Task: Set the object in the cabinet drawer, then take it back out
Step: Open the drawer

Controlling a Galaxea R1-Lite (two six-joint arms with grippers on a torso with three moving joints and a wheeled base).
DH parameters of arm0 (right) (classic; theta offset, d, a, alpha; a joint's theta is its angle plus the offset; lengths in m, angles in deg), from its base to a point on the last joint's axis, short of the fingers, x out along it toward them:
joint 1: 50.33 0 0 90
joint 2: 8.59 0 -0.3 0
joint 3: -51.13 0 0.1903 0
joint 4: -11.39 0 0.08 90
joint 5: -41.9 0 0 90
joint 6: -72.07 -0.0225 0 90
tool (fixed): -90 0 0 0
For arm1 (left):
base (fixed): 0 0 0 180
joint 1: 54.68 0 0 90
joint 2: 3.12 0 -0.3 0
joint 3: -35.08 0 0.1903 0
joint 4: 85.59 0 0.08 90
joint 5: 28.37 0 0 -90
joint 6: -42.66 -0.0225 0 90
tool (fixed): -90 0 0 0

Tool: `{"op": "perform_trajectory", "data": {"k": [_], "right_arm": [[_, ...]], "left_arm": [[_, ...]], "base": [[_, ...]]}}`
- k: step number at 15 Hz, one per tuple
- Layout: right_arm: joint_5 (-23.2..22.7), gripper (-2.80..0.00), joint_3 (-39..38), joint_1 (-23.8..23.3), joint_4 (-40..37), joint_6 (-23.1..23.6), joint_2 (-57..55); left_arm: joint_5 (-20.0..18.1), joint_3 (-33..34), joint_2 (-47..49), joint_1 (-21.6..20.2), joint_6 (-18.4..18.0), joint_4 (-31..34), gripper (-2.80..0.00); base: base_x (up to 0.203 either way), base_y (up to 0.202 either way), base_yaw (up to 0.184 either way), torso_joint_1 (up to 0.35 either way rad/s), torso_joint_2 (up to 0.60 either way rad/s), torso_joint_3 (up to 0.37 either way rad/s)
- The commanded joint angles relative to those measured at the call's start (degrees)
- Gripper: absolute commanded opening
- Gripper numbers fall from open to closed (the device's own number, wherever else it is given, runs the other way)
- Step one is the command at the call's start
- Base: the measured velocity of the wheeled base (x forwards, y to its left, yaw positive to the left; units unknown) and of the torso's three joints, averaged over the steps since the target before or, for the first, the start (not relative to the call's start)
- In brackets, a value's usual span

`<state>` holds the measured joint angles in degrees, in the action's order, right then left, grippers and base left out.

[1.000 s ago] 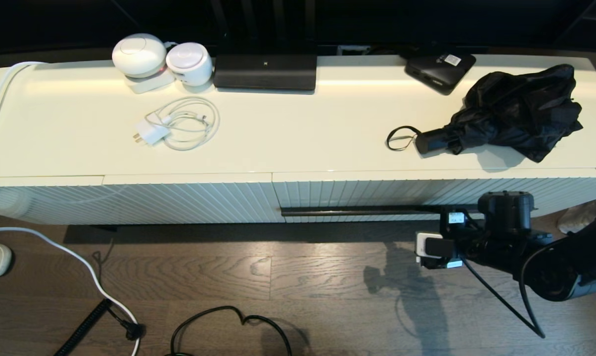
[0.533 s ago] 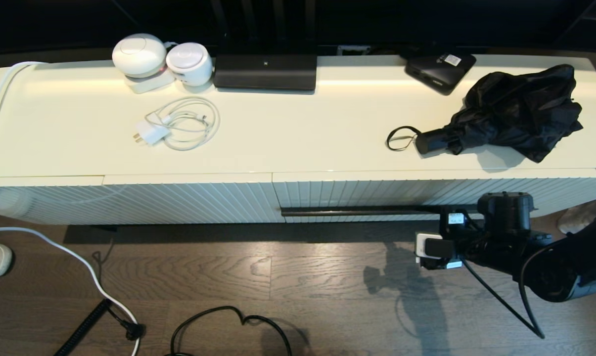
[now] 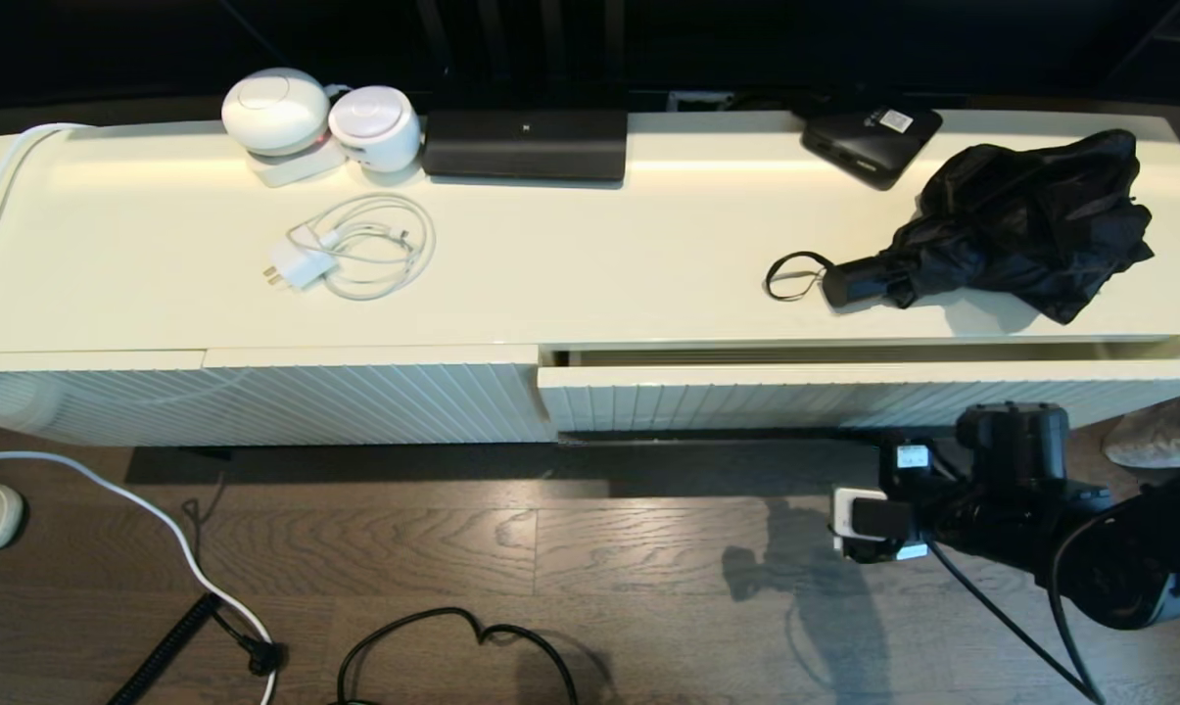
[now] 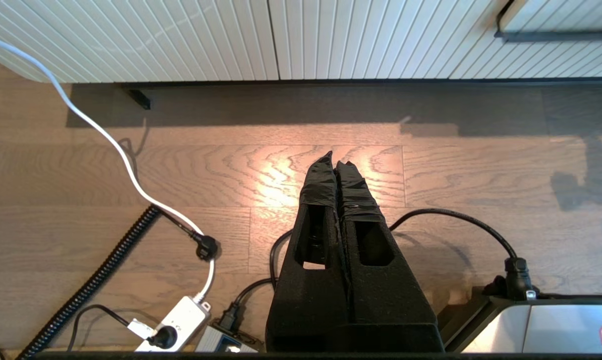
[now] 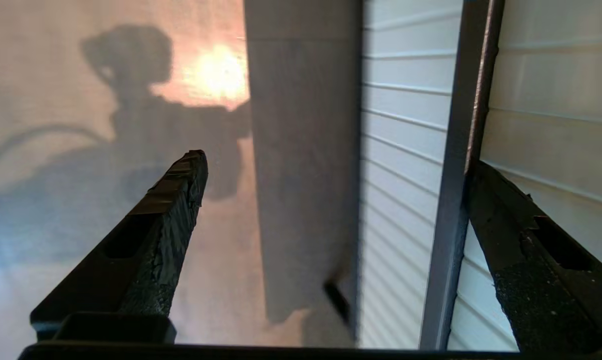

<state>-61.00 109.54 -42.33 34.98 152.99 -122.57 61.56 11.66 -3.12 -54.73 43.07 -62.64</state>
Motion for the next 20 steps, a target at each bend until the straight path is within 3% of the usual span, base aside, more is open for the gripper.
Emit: {"op": "perform_trajectory", "data": {"k": [1, 20], "right_arm": [[-0.02, 0.00, -1.34, -0.08, 1.81, 0.46, 0.68], [0.29, 0.00, -16.27, 0.05, 6.32, -2.37, 9.67]], "left_arm": [[-0.01, 0.00, 0.00, 0.03, 0.02, -0.02, -2.80], [-0.01, 0.02, 0.00, -0.04, 0.02, -0.02, -2.80]], "base": [[0.000, 0.000, 0.000, 0.000, 0.00, 0.000], [0.000, 0.000, 0.000, 0.000, 0.00, 0.000]]}}
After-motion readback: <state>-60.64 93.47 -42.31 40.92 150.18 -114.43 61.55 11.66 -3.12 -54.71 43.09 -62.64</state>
